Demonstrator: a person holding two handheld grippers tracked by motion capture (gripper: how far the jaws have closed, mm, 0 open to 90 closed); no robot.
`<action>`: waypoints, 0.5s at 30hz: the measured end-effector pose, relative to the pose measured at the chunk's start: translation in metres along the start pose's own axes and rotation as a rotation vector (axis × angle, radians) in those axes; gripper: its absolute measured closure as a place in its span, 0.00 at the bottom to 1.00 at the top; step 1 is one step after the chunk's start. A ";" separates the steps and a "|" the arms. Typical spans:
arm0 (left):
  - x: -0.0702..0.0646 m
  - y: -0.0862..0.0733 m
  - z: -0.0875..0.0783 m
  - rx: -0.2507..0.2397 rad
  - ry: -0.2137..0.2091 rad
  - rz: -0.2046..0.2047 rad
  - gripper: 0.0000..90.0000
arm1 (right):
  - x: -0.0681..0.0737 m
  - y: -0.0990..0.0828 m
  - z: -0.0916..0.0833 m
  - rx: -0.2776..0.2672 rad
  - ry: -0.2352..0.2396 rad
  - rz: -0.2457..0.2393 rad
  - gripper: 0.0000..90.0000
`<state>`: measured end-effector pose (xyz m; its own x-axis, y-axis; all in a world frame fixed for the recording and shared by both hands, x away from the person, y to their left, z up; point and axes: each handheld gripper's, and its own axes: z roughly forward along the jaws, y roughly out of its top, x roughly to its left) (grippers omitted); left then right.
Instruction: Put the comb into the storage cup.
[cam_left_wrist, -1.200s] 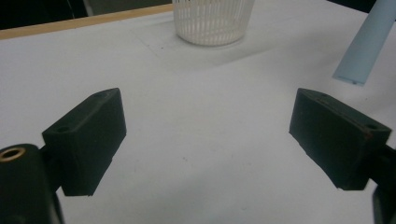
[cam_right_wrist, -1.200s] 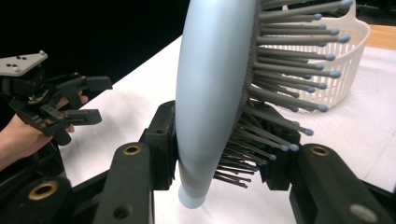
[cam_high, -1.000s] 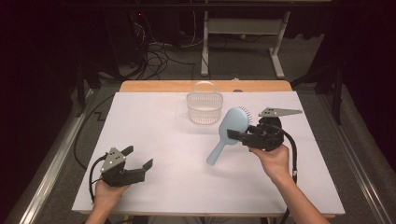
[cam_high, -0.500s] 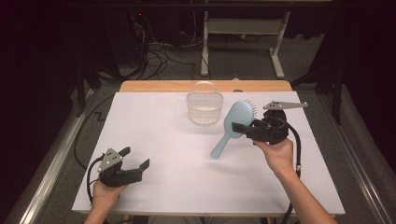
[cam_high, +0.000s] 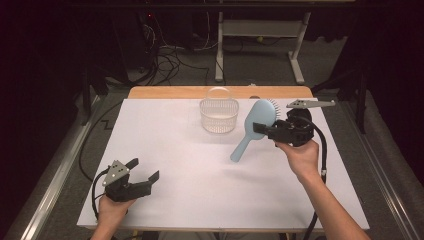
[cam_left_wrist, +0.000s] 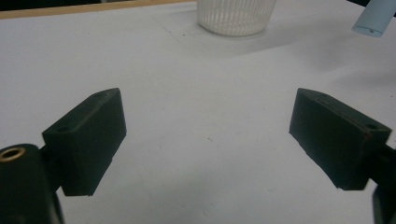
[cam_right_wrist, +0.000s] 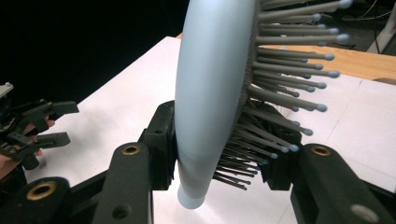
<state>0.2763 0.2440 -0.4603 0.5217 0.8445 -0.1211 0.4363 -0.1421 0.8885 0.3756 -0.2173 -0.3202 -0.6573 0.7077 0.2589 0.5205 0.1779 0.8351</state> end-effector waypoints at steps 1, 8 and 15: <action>0.000 0.000 0.000 0.001 -0.002 0.000 0.11 | 0.000 0.001 0.000 -0.001 -0.004 0.000 0.62; -0.001 0.000 0.002 0.009 -0.007 -0.004 0.12 | -0.003 0.012 0.000 -0.009 -0.017 -0.001 0.62; -0.001 0.000 0.002 0.009 -0.013 -0.004 0.12 | -0.005 0.023 0.004 -0.021 -0.029 -0.003 0.62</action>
<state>0.2772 0.2420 -0.4613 0.5294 0.8384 -0.1301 0.4450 -0.1438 0.8839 0.3927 -0.2143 -0.3041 -0.6428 0.7266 0.2426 0.5067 0.1659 0.8460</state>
